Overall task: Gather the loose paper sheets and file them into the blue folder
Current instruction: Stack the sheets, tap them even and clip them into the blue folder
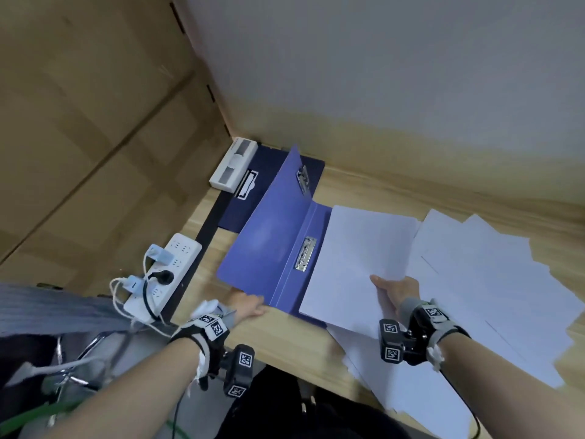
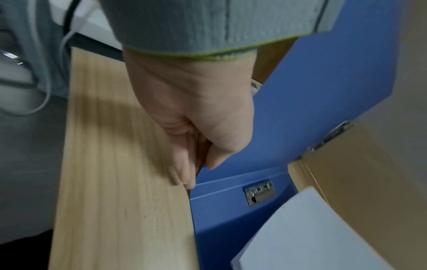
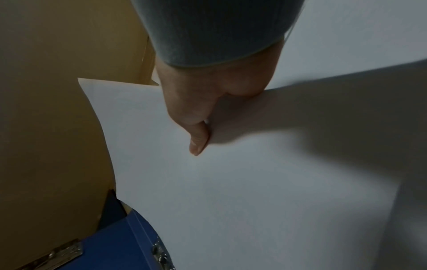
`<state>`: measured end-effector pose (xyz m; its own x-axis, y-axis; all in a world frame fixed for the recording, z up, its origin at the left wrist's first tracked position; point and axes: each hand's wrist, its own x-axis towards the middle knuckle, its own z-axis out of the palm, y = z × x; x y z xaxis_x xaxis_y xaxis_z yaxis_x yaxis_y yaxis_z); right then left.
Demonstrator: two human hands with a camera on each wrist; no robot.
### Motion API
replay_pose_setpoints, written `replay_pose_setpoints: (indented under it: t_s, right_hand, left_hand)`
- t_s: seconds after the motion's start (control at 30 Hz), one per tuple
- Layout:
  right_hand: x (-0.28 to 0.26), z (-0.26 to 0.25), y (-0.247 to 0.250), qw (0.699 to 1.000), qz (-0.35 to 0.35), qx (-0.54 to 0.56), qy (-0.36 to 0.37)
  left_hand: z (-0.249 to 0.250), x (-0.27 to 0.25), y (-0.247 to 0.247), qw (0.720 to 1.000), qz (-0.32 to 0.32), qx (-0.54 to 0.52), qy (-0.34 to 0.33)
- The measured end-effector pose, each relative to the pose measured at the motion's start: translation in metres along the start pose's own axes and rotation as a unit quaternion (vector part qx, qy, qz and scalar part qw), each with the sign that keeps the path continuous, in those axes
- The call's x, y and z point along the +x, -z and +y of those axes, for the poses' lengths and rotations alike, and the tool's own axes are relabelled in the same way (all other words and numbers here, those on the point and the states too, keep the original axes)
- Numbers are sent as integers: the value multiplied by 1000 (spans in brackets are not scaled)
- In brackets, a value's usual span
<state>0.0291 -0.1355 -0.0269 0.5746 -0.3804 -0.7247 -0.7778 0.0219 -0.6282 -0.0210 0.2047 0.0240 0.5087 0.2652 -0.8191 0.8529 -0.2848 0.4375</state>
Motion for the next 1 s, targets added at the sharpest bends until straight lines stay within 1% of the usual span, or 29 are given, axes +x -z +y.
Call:
replay_pose_setpoints:
  t_s: [0.07,0.13,0.2,0.27,0.37,0.43,0.5,0.6,0.63,0.7,0.77,0.87,0.9,1.0]
  right_hand:
    - [2,0,-7,1000,7,-17,-6]
    - [3,-1,-15,999,10,-40,-9]
    - [1,-5,-21,998,15,-57,-15]
    - [1,-9,-25,997,24,-66,-20]
    - [5,-12,-26,995,31,-89,-26]
    - [6,-11,-26,994,34,-94,-31]
    - [4,-13,-25,995,39,-87,-31]
    - [3,-14,-25,995,45,-80,-29]
    - [3,-14,-25,995,47,-77,-30]
    - [2,-14,-26,996,45,-72,-33]
    - [3,-14,-25,996,46,-71,-32]
    - [2,-15,-25,996,45,-67,-26]
    - [1,-16,-26,996,47,-66,-25]
    - [-3,-17,-26,997,46,-65,-22]
  left_hand:
    - [-2,1,5,998,-27,-61,9]
    - [-2,2,12,997,-51,-61,23]
    - [1,1,23,995,-88,3,38]
    - [1,7,34,986,-133,72,65]
    - [6,20,46,957,-197,164,133]
    - [15,26,50,927,-236,239,167]
    - [30,23,48,898,-263,300,185]
    - [49,22,44,879,-303,309,200]
    - [52,26,43,878,-315,297,205]
    - [55,34,41,885,-321,262,213]
    - [59,44,35,896,-315,255,182]
    - [72,57,22,936,-241,241,88]
    - [78,60,18,940,-224,248,65]
    - [92,66,3,938,-186,292,1]
